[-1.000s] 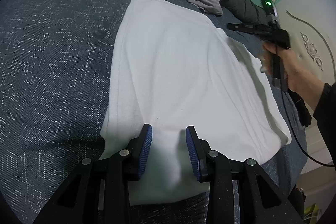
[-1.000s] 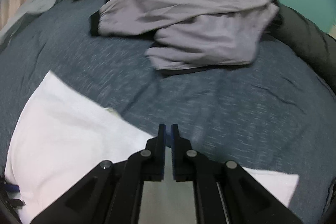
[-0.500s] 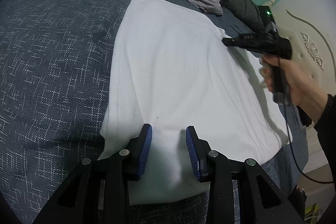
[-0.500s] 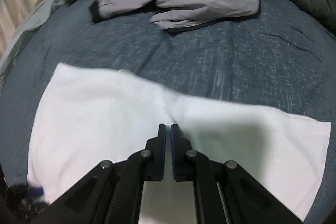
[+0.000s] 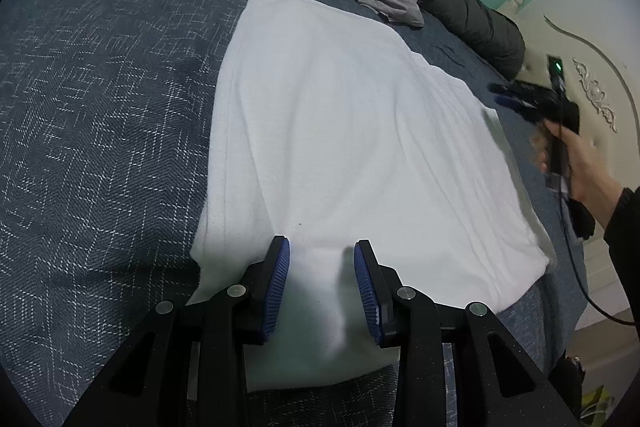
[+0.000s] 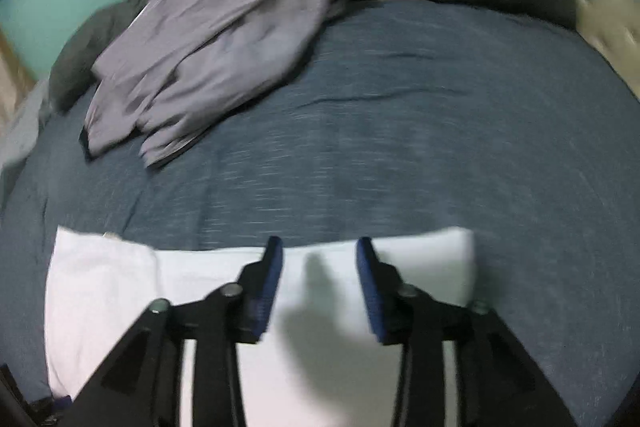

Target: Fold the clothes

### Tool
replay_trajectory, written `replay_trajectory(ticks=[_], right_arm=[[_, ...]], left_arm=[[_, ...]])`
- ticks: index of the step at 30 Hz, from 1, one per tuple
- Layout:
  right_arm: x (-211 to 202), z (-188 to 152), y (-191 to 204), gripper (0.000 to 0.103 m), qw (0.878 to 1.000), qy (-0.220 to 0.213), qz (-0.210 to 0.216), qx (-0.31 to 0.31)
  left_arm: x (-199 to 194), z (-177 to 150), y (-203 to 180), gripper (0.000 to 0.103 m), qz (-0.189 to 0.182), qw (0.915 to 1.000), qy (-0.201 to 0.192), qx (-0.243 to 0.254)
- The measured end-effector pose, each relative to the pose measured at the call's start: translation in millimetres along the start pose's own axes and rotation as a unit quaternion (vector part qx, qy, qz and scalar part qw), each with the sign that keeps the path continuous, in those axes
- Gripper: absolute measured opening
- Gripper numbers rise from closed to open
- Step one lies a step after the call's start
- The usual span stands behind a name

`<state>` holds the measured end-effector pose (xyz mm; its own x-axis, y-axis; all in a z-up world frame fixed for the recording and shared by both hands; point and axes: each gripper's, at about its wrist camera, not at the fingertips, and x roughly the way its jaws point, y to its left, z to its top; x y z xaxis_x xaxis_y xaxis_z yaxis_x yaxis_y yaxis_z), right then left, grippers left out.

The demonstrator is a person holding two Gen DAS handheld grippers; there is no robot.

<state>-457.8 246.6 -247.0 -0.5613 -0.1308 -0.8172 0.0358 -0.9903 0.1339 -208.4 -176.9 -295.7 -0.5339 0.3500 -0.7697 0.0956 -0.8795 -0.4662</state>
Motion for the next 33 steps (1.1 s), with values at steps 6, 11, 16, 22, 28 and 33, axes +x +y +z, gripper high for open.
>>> replay_trajectory(ticks=[6,11,16,22,28,33], right_arm=[[4,-8,-51,0.041,0.999,0.022,-0.028,0.014],[13,-16,-66,0.041,0.999,0.024,-0.01,0.029],[17,-15,-62,0.004,1.0,0.007,0.003,0.022],[7,-1,-70,0.002,0.998,-0.031,-0.043,0.025],[18,0,-68,0.002,0.997,-0.006,-0.074,0.009],[12,0,-67,0.004,0.994,-0.006,-0.104,0.022]], left_arm=[[-4,-5,0,0.036,0.008,0.9999,0.001,0.006],[-6,-7,-1,0.036,0.011,0.9999,0.001,0.008],[-10,-10,2,0.036,0.012,0.9999,0.001,0.009],[-8,-10,0,0.036,0.012,0.9999,0.0,0.011],[-9,-11,0,0.036,0.011,0.9999,0.0,0.012],[-11,-12,1,0.036,0.011,0.9999,0.001,0.011]])
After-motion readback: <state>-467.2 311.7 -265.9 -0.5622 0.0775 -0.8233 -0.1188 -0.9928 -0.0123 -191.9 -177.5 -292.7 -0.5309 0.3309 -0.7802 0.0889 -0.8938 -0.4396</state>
